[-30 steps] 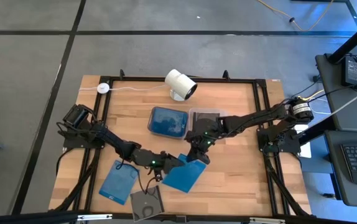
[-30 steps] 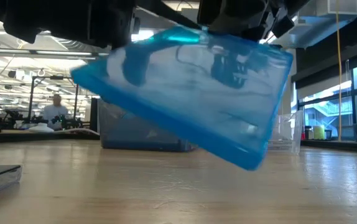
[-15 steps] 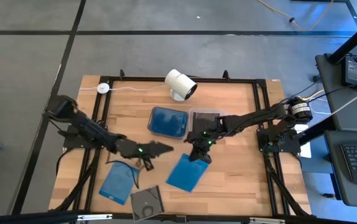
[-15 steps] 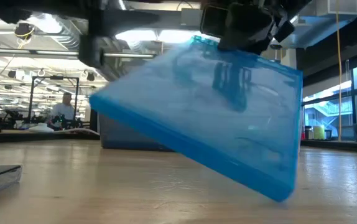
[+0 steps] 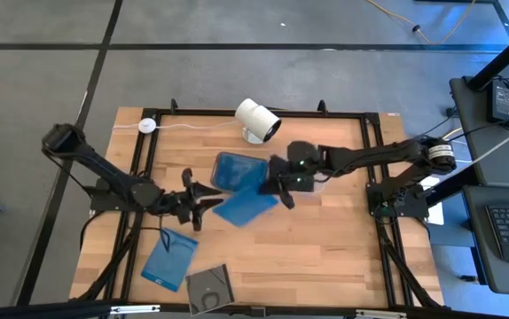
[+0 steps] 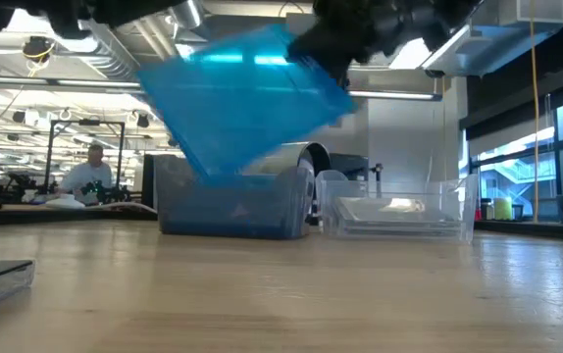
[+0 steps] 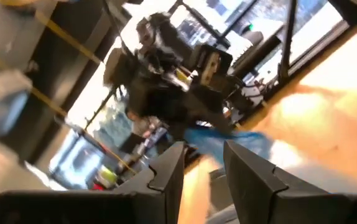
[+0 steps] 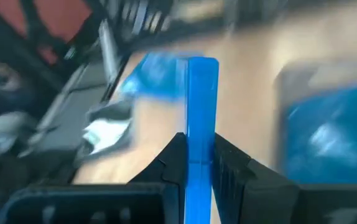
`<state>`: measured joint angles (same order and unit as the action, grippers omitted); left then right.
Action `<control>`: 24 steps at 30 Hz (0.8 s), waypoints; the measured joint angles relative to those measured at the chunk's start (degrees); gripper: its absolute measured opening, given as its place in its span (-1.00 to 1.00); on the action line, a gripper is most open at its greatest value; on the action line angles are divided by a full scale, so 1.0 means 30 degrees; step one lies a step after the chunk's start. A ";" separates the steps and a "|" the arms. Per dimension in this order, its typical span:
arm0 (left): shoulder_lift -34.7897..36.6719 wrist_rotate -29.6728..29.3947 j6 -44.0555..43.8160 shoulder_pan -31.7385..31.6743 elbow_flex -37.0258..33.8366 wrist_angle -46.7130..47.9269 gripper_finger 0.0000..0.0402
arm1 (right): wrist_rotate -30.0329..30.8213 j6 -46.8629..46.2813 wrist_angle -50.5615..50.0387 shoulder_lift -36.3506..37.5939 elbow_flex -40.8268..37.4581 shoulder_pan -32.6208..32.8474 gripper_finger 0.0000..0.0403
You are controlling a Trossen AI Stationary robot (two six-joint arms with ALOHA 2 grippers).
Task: Pick & place jewel cases by type
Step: Put the right blue cd case into the black bin
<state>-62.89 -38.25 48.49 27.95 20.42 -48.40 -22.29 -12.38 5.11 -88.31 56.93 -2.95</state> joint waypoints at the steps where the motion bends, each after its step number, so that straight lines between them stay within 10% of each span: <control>1: 0.0245 -0.0489 -0.0720 0.0204 -0.0037 0.0068 -0.45 | 0.0630 0.0453 0.0342 0.0322 0.0007 -0.0077 -0.73; 10: 0.1005 -0.3569 -0.5605 0.1725 -0.0035 0.0843 -0.46 | 0.3256 0.3308 0.4396 0.0997 -0.0444 -0.0100 -0.73; 24: 0.1268 -0.9117 -0.6817 0.4421 -0.0035 0.1688 -0.47 | 0.9867 0.0757 1.6335 0.0831 -0.8051 -0.0479 -0.73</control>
<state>-59.09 -65.60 28.04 41.21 20.32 -43.33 7.32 -10.11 54.12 -85.82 32.77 -4.38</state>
